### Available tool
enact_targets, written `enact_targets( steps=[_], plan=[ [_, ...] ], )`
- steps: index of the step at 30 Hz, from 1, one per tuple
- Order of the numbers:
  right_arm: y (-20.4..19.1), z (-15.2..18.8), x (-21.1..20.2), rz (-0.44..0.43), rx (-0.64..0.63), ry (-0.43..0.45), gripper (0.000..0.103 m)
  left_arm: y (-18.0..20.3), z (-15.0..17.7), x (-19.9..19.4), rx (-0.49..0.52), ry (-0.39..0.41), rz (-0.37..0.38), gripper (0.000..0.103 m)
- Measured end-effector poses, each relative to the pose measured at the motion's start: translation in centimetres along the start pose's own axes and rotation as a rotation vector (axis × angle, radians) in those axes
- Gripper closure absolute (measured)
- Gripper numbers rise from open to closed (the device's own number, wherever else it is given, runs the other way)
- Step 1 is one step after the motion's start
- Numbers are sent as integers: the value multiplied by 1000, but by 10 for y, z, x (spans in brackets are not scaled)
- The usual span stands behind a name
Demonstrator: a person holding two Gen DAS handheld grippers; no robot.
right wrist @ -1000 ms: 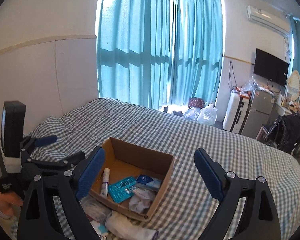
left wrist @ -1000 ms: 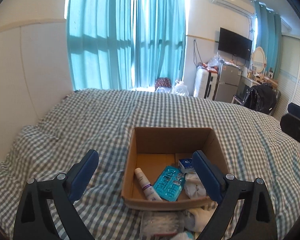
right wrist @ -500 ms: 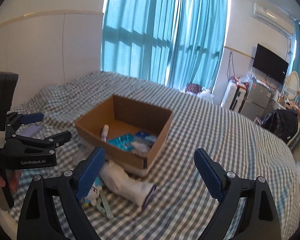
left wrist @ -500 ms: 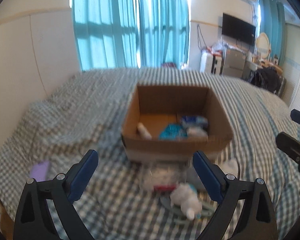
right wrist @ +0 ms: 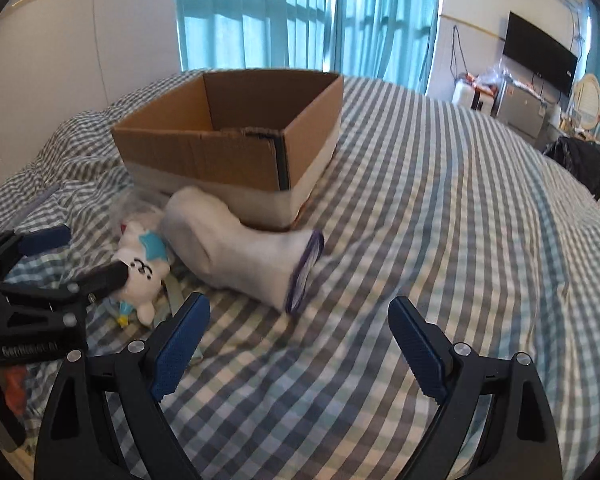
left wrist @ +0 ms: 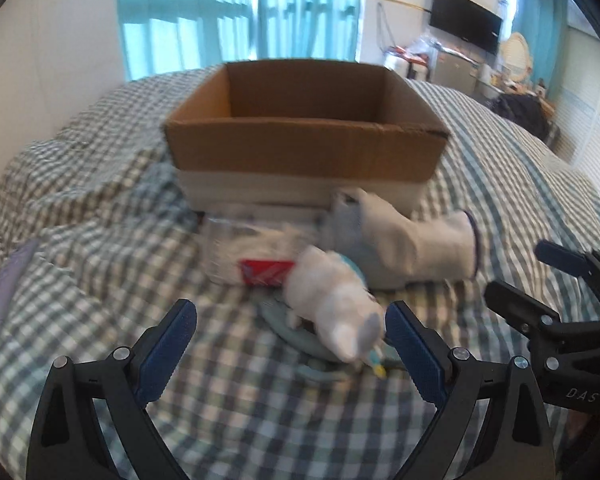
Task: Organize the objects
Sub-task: 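Grasp the white plush bear with the left tool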
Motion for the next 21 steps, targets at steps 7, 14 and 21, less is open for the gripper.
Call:
enact_targets(
  steps=[7,14,21],
  plan=[
    [0,5,1,-3,3,-18,12,18,14,26,56,-51,14,5],
    [1,15,7,19,20,-51,12,22,12,33,59,-45,77,45],
    [-10,20,8,-3,36,-56,12,-4,3,8,22,-8,94,45]
  ],
)
Point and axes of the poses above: each gripper's, at about its wrist camera, not at the fingertips, and x roughly the way its jaws point, y to its right, z to its underside, the point moved 7 cm from there along x, roughly the way its jaws point, and after that the axes turned 9 degrees about -x, right-handed, at the moved point
